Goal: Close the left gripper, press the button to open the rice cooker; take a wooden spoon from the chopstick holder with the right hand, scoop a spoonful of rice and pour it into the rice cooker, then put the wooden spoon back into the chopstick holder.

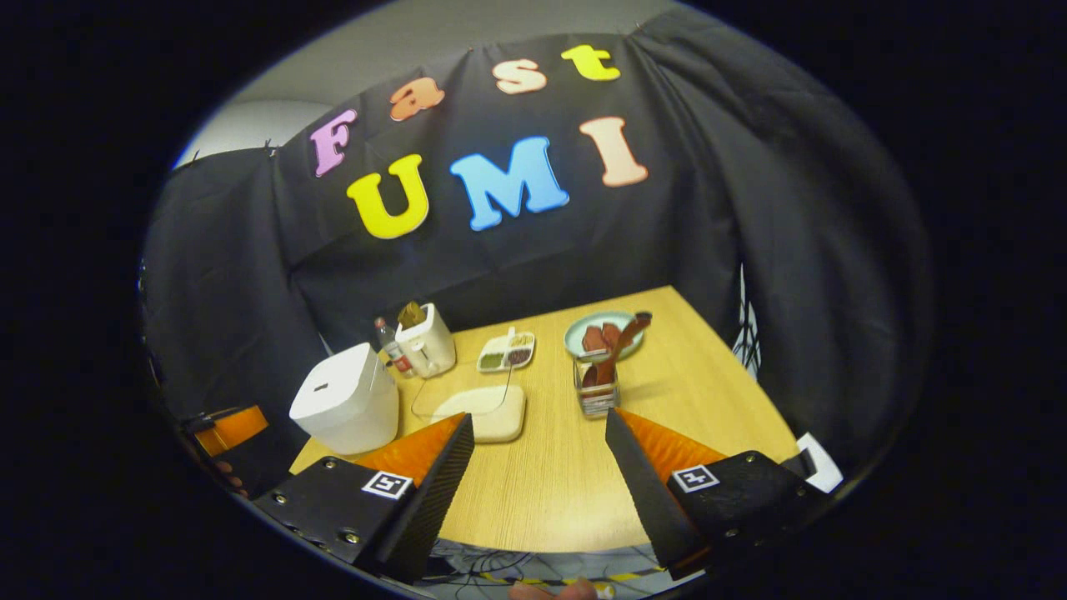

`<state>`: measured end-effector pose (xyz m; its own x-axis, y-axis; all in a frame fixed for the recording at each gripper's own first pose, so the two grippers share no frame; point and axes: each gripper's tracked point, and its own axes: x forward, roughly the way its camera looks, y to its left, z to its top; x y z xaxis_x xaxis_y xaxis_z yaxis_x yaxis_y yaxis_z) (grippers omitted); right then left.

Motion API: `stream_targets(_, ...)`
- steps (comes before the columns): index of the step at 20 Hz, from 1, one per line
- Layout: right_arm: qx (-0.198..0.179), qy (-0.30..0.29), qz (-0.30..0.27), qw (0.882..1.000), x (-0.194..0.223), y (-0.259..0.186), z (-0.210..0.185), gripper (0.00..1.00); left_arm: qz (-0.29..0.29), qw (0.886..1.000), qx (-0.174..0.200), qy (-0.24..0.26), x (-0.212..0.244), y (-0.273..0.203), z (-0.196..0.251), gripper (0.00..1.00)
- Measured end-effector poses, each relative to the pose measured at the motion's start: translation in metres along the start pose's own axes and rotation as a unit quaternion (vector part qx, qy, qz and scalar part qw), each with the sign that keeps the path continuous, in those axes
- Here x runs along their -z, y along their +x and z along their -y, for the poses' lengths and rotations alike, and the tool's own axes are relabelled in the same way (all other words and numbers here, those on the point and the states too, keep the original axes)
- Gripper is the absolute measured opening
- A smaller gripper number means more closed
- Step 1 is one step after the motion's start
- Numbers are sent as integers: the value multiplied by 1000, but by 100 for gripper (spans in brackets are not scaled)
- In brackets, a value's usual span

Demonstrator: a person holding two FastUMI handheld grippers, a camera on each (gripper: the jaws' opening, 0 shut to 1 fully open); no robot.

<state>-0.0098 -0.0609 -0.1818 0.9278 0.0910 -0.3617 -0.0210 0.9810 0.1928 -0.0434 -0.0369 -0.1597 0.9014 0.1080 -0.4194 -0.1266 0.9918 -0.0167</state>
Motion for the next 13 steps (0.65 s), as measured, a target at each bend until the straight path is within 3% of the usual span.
stream_targets(3,25,-66,94,993,-62,-12,-21,97,89,996,22,-1,-55,-21,12,92)
stream_targets(5,20,-84,119,989,-74,-19,-44,97,126,992,25,16,-72,-32,9,96)
stream_targets(8,16,-99,129,987,-80,-16,-69,98,178,983,18,47,-97,-42,2,92)
stream_targets(11,7,-132,135,982,-90,-5,-91,98,184,982,23,20,-90,-42,-3,96)
stream_targets(12,5,-141,141,980,-93,-2,-97,93,178,984,22,8,-85,-41,-11,93)
stream_targets(13,0,-148,145,978,-98,2,-106,98,174,985,18,-3,-81,-39,-20,96)
